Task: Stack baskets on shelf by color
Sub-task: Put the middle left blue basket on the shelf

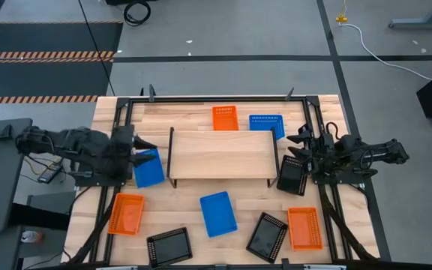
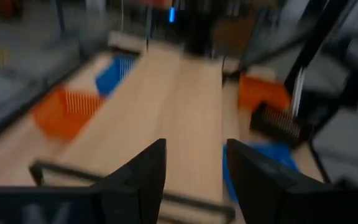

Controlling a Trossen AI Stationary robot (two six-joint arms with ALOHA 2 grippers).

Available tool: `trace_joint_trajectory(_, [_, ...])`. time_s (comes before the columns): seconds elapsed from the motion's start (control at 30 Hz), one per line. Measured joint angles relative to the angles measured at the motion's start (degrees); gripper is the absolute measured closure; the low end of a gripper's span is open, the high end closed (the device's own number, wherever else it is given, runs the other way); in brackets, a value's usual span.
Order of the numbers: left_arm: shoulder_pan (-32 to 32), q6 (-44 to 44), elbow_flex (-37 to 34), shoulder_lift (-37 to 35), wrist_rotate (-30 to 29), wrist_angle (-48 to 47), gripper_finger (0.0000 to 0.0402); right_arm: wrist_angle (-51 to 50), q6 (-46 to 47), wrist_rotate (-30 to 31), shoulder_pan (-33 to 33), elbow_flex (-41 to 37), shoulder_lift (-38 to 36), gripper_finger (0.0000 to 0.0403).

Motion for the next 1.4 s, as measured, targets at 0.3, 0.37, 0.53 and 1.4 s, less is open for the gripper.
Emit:
trace_joint_trajectory(0.3, [-5.37, -9.06, 10.48, 21.01, 3.65, -20.71, 0.0227, 2.7, -2.15, 0.15, 0.0, 0.0, 0.0, 0.0209])
trace_joint_trajectory(0.37, [-6.37, -10.98, 10.5, 23.62, 5.07, -21.55, 0.022, 3.05, -2.15, 0.15, 0.0, 0.0, 0.0, 0.0209])
trace_joint_trajectory(0.53, [-8.24, -15.94, 10.55, 29.64, 6.67, -27.03, 0.0197, 3.13, -2.12, 0.2, 0.0, 0.0, 0.0, 0.0208])
trace_joint_trajectory(1.4, [-10.11, -20.54, -7.68, 38.21, 11.13, -21.71, 0.0147, 3.66, 3.12, 0.23, 0.04, 0.0, 0.0, 0.016])
